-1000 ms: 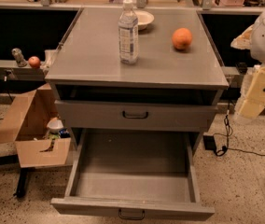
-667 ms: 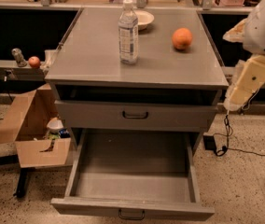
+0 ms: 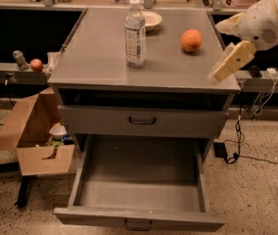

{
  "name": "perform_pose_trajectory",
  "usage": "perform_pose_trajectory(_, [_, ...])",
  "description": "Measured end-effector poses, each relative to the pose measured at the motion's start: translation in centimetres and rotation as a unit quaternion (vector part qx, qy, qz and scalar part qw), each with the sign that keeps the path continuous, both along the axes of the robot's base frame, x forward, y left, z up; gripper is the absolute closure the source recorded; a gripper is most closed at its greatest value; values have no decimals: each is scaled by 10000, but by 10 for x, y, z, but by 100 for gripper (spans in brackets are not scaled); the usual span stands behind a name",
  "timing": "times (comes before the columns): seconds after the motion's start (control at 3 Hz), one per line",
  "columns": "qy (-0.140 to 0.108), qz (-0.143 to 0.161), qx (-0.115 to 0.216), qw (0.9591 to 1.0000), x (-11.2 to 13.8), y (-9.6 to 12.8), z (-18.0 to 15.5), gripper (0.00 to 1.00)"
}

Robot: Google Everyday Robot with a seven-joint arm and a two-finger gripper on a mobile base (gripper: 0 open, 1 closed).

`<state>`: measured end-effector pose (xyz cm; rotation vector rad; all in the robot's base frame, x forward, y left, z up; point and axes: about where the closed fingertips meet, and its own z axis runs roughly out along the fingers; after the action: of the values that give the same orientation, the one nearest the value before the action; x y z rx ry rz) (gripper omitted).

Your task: Place blue plastic bottle into middle drawer

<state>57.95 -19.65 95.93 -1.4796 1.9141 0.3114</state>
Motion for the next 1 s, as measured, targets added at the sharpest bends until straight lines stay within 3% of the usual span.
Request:
perform_pose_trajectory(0.33, [66, 85, 402, 9991, 10, 10, -3, 0])
perform_pose_trajectory(0.67, [64, 88, 411, 9991, 11, 11, -3, 0])
perform_pose_trajectory(1.0, [-149, 82, 621, 9979, 45, 30, -9, 0])
